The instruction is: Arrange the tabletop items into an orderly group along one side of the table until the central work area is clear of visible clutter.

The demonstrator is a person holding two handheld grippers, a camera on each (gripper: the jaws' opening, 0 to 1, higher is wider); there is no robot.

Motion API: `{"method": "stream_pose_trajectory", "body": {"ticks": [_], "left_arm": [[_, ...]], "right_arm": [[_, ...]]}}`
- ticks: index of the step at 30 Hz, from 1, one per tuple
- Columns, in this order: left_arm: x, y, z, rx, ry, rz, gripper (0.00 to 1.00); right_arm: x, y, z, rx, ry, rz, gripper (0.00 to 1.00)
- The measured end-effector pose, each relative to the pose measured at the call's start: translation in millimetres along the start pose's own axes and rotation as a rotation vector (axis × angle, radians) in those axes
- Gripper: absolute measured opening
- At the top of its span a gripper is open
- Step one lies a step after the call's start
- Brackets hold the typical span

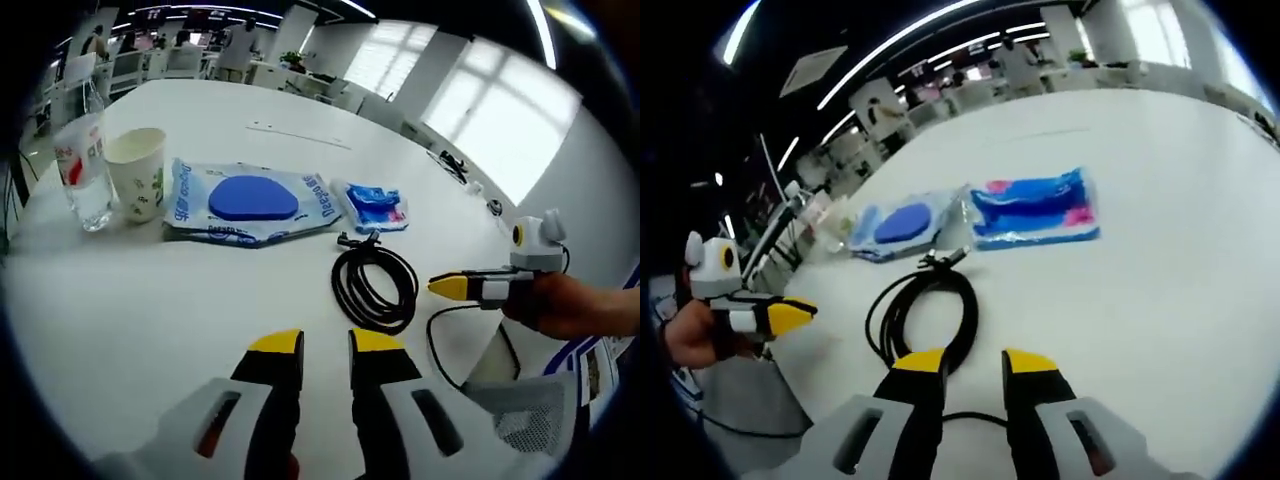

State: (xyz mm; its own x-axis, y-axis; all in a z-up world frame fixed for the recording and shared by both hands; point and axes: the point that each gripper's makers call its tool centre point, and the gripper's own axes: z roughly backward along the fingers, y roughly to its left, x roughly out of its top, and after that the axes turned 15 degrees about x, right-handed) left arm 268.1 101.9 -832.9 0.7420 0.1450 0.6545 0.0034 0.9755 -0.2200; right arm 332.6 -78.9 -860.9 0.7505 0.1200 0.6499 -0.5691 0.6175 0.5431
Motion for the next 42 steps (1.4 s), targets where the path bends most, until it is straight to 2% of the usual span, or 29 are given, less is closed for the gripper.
{"method": "stream_pose_trajectory", "body": {"ticks": [5, 7, 9, 12, 16, 18, 21, 23, 25, 30, 32, 36, 42], "left_arm": [[4.9, 22.2, 7, 0.026, -0.022, -0.003, 0.16], [10.2, 31.4, 14, 0.030, -0.038, 0.009, 0.15], [19.1, 36.9, 23, 0.040, -0.066, 0.039, 0.15], [20.0, 53.9, 26, 0.055, -0.088, 0.042, 0.16], [25.8, 62.1, 36, 0.072, -0.106, 0.048, 0.18], [34.5, 71.1, 46, 0.083, -0.136, 0.054, 0.19], [42.1, 75.8, 59, 0.104, -0.158, 0.018, 0.21], [43.2, 76.7, 67, 0.104, -0.168, 0.016, 0.24], [42.7, 79.3, 70, 0.105, -0.176, 0.018, 0.28], [39.7, 85.1, 81, 0.126, -0.190, 0.028, 0.37], [43.5, 85.5, 87, 0.132, -0.201, 0.030, 0.40], [47.5, 91.5, 93, 0.152, -0.222, 0.031, 0.43], [54.7, 89.9, 103, 0.166, -0.245, 0.040, 0.48]], "right_arm": [[-1.6, -1, 11, -0.003, -0.010, 0.017, 0.22], [1.6, 1, 22, -0.018, -0.033, 0.043, 0.21], [1.4, -3, 22, -0.021, -0.057, 0.033, 0.22], [1.5, 5, 28, -0.013, -0.050, 0.061, 0.24], [5.0, 14, 33, 0.005, -0.039, 0.117, 0.28], [10.7, 24, 40, 0.019, -0.048, 0.154, 0.32], [11.7, 30, 38, 0.045, -0.016, 0.223, 0.37], [14.1, 45, 42, 0.059, -0.001, 0.244, 0.39], [13.4, 41, 41, 0.066, -0.007, 0.249, 0.42], [22.6, 54, 52, 0.080, -0.009, 0.275, 0.51], [25.1, 56, 54, 0.085, -0.016, 0.276, 0.55], [23.5, 59, 58, 0.089, -0.019, 0.281, 0.59], [20.3, 60, 61, 0.094, -0.022, 0.269, 0.62]]}}
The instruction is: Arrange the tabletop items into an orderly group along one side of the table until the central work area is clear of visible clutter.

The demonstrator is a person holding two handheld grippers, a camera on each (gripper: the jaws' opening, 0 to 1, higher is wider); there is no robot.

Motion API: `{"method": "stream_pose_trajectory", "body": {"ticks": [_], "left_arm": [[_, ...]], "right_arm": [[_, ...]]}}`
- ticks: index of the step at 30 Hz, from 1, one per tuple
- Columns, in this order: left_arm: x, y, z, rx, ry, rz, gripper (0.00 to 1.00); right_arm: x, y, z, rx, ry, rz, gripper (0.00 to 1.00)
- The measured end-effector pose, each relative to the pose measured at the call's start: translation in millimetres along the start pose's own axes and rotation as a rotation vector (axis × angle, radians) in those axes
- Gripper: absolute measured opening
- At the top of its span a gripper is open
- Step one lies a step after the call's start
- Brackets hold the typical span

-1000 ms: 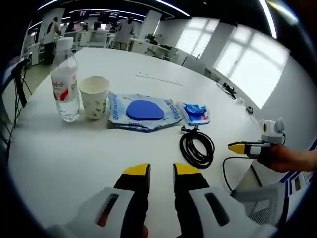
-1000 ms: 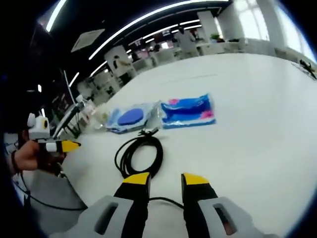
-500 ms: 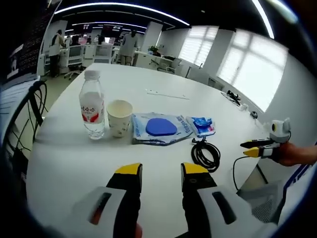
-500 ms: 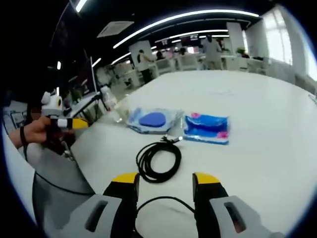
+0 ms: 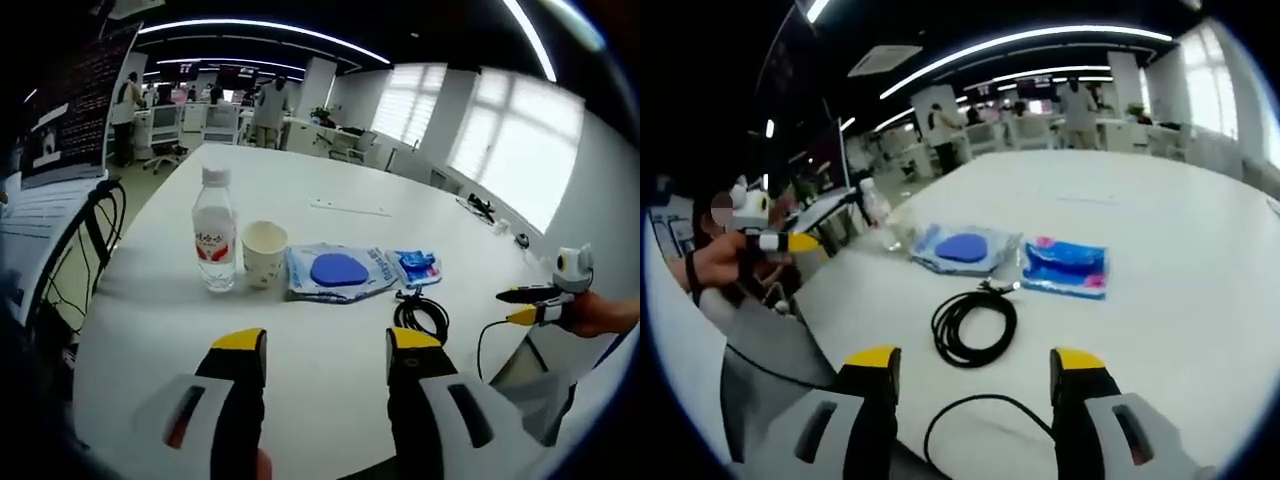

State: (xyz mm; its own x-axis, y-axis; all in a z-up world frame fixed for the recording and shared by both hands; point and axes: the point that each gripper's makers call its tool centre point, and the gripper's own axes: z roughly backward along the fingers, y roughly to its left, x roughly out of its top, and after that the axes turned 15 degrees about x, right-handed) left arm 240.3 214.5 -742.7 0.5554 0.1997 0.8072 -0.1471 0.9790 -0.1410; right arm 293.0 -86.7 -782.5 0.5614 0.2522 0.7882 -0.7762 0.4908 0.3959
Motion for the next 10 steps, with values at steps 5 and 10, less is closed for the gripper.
{"method": "stream_pose_trajectory", "body": {"ticks": [5, 10], "left_arm": [[3.7, -0.1, 2.5, 0.004, -0.015, 0.000, 0.49], [3.0, 0.1, 3.5, 0.007, -0.016, -0.001, 0.50]], "right_arm": [[-3.4, 6.8, 2.9, 0.001, -0.008, -0.002, 0.67], [-5.6, 6.8, 6.0, -0.002, -0.014, -0.018, 0.66]]}}
